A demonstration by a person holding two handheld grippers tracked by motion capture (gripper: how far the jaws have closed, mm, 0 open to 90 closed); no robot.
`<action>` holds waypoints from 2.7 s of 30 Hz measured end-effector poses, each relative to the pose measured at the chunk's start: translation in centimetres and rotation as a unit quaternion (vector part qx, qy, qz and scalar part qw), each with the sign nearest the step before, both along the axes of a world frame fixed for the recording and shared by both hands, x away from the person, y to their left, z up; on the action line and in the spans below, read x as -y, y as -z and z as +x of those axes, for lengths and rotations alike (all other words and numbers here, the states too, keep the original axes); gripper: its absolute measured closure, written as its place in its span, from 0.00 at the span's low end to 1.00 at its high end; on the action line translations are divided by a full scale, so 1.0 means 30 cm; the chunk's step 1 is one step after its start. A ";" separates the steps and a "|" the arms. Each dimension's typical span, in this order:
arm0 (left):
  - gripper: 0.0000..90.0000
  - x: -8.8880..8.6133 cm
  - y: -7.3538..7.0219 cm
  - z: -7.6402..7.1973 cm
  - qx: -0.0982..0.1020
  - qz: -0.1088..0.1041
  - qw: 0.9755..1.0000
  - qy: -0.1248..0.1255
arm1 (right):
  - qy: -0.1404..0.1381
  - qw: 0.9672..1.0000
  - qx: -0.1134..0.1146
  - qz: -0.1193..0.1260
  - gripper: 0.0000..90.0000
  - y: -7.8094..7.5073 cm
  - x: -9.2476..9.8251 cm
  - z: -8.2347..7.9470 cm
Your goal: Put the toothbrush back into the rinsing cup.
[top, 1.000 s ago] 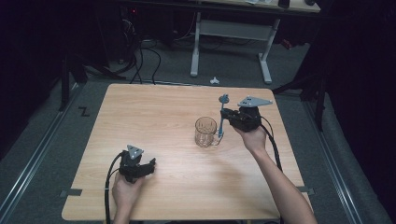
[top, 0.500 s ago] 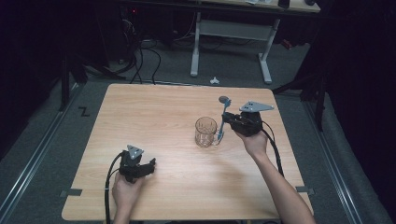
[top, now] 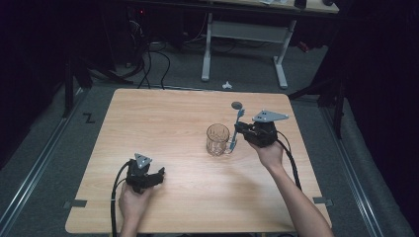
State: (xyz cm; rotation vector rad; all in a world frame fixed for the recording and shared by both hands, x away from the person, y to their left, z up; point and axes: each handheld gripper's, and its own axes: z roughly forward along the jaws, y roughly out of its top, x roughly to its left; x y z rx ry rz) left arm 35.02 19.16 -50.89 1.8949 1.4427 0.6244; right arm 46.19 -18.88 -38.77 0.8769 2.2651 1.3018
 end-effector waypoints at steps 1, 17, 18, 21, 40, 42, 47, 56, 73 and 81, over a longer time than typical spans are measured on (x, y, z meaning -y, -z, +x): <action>0.30 0.000 0.000 0.000 0.000 0.001 1.000 0.000 | 0.000 1.000 0.000 0.001 0.88 0.002 0.000 -0.001; 0.30 0.001 0.000 0.000 0.000 0.002 1.000 -0.001 | 0.005 1.000 0.007 -0.009 0.88 0.039 -0.009 -0.013; 0.30 0.001 0.000 0.000 0.000 0.001 1.000 -0.001 | 0.005 1.000 0.008 -0.010 0.88 0.040 -0.010 -0.013; 0.30 -0.001 0.000 0.000 0.000 -0.001 1.000 0.000 | 0.004 1.000 0.010 -0.015 0.88 0.045 -0.015 -0.012; 0.30 -0.002 0.000 0.000 0.000 -0.002 1.000 -0.001 | -0.001 0.999 0.012 -0.049 0.88 0.082 -0.053 -0.011; 0.30 -0.002 0.000 0.000 0.000 -0.003 1.000 -0.002 | -0.001 0.999 0.007 -0.051 0.88 0.086 -0.053 -0.008; 0.30 -0.002 0.000 0.000 0.000 -0.002 1.000 -0.001 | 0.001 0.999 0.001 -0.051 0.88 0.092 -0.050 -0.005; 0.30 -0.001 0.000 0.000 0.000 -0.002 1.000 -0.001 | 0.000 0.999 -0.009 -0.041 0.79 0.091 -0.043 0.000; 0.30 -0.001 0.000 0.000 -0.001 -0.001 1.000 0.000 | 0.008 1.000 -0.025 0.002 0.65 0.066 0.039 -0.037; 0.30 -0.001 0.000 0.000 0.000 -0.002 1.000 0.000 | 0.012 1.000 -0.020 0.020 0.65 0.045 0.068 -0.065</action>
